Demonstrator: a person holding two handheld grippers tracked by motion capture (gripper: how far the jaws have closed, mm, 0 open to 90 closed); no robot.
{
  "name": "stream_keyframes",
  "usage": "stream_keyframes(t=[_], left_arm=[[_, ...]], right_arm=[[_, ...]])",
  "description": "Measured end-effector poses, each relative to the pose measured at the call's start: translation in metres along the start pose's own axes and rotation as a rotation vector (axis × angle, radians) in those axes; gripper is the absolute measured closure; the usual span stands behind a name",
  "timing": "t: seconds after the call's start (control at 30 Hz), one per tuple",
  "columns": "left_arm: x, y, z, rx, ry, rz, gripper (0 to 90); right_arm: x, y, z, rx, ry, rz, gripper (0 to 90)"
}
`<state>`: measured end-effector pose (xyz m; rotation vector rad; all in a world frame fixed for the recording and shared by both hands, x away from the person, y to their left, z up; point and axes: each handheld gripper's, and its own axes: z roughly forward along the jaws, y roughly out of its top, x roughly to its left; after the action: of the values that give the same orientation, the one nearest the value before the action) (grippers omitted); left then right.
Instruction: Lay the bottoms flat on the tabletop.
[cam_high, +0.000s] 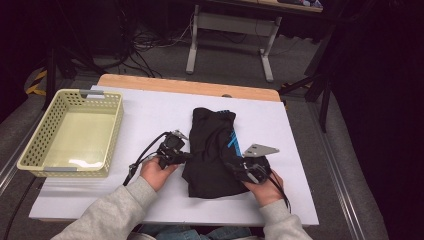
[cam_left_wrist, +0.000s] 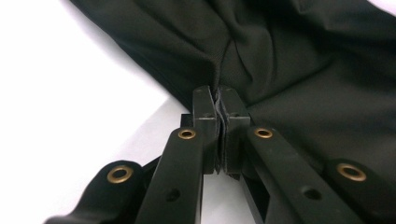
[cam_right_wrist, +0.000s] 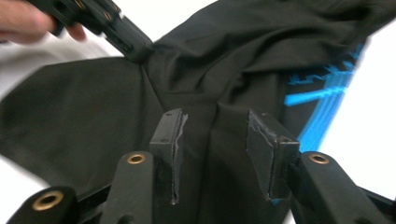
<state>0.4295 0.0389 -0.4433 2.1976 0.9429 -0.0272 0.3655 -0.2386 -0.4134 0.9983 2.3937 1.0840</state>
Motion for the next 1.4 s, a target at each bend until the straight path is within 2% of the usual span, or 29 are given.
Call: stream_keyframes(t=[0.07,0.1,0.17,0.23,0.3,0.4,0.43,0.57,0.63,0.67,0.7,0.77,0.8,0.93,1.07,1.17,1.3,1.4], left_arm=[[0.005,0.0,-0.004,-0.007,-0.003,-0.012,88.2],[0.007,0.0,-0.006,-0.011,-0.005,-0.02,88.2],[0.01,-0.001,-0.007,-0.013,-0.013,-0.028,88.2],[0.01,-0.002,-0.006,-0.011,-0.016,-0.029,88.0],[0.009,-0.002,-0.006,-0.011,-0.02,-0.033,87.2],[0.009,-0.002,-0.007,-0.024,-0.029,-0.025,84.2],[0.009,-0.001,-0.008,-0.03,-0.029,-0.025,82.3],[0.007,-0.001,-0.011,-0.047,-0.028,-0.016,80.2],[0.006,-0.001,-0.012,-0.052,-0.022,-0.005,79.0],[0.005,-0.001,-0.013,-0.054,-0.022,-0.005,78.2],[0.005,-0.001,-0.014,-0.058,-0.02,0.004,77.3],[0.004,-0.003,-0.017,-0.068,-0.016,0.005,75.6],[0.004,-0.003,-0.019,-0.075,-0.012,0.014,74.4],[0.006,-0.007,-0.028,-0.099,0.0,0.022,72.5],[0.008,-0.013,-0.036,-0.112,0.033,0.034,67.3],[0.008,-0.018,-0.041,-0.113,0.043,0.023,65.9],[0.009,-0.026,-0.046,-0.12,0.067,0.025,65.4],[0.011,-0.031,-0.05,-0.125,0.081,0.011,65.4]], right_arm=[[0.003,0.005,0.016,0.043,-0.018,-0.023,58.5],[0.004,0.006,0.024,0.068,-0.032,-0.035,63.1],[0.002,0.007,0.031,0.117,-0.078,-0.029,81.0],[-0.001,0.007,0.031,0.139,-0.116,-0.025,90.0],[-0.007,0.006,0.025,0.139,-0.128,0.009,90.0],[-0.016,0.003,0.013,0.126,-0.111,0.065,90.0],[-0.018,0.002,0.009,0.109,-0.096,0.067,90.0],[-0.022,0.004,0.004,0.065,-0.099,0.065,89.7],[-0.027,0.008,0.006,0.01,-0.098,0.065,74.8],[-0.031,0.012,0.008,-0.025,-0.096,0.065,73.8],[-0.036,0.016,0.01,-0.037,-0.095,0.067,70.9],[-0.049,0.028,0.016,-0.043,-0.091,0.095,63.3],[-0.055,0.033,0.02,-0.045,-0.089,0.11,62.9],[-0.075,0.051,0.04,-0.01,-0.131,0.12,57.3],[-0.091,0.059,0.059,0.015,-0.162,0.144,51.8],[-0.102,0.063,0.071,0.037,-0.17,0.177,50.5],[-0.112,0.066,0.086,0.067,-0.174,0.207,52.7],[-0.117,0.069,0.095,0.104,-0.173,0.21,64.6]])
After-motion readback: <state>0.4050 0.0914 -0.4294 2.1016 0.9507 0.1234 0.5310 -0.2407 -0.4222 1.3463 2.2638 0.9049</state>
